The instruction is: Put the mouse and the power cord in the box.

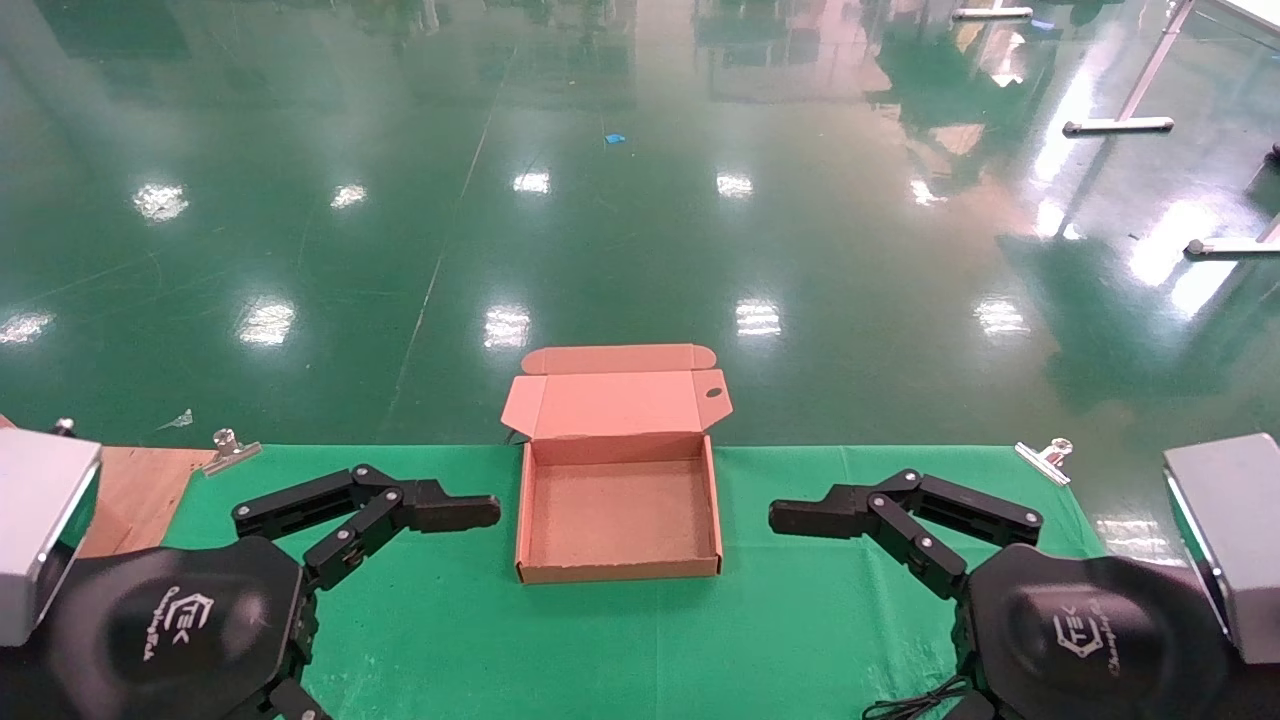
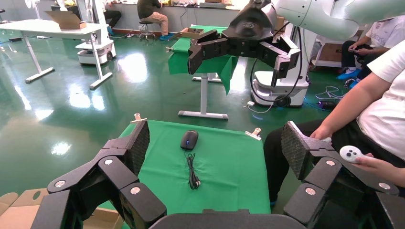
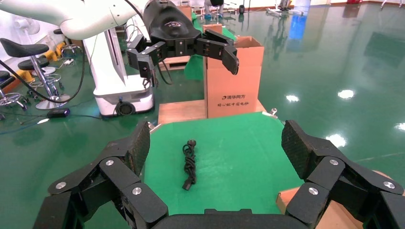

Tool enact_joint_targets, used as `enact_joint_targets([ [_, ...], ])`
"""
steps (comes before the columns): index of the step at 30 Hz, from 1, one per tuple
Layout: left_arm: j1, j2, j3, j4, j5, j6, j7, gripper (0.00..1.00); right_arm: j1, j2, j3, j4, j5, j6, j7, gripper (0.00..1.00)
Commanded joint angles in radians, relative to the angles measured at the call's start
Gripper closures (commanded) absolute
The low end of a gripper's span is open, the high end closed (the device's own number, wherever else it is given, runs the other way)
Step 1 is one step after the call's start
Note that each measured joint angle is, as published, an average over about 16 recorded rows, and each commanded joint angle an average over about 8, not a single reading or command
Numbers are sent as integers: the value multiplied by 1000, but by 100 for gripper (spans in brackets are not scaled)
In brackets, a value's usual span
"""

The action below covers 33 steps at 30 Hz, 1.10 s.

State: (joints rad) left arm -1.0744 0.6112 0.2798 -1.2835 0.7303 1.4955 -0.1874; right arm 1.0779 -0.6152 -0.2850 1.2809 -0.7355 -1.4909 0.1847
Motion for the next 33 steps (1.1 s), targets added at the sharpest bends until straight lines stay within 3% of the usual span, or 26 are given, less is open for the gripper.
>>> enact_joint_targets([
  [1,0,0,0,0,0,0,0,0,0,0,0,0,0,0,0,0],
  [25,-8,3,9,-1,17,5,-2,0,0,2,-2,0,-8,-2,-3,0],
  [29,-51,19,64,16,114,21,-26,0,10,10,-26,-11,-83,-7,-30,0],
  [33,-124,54,150,78,268,49,-46,0,55,10,-82,-36,-257,-16,-89,0],
])
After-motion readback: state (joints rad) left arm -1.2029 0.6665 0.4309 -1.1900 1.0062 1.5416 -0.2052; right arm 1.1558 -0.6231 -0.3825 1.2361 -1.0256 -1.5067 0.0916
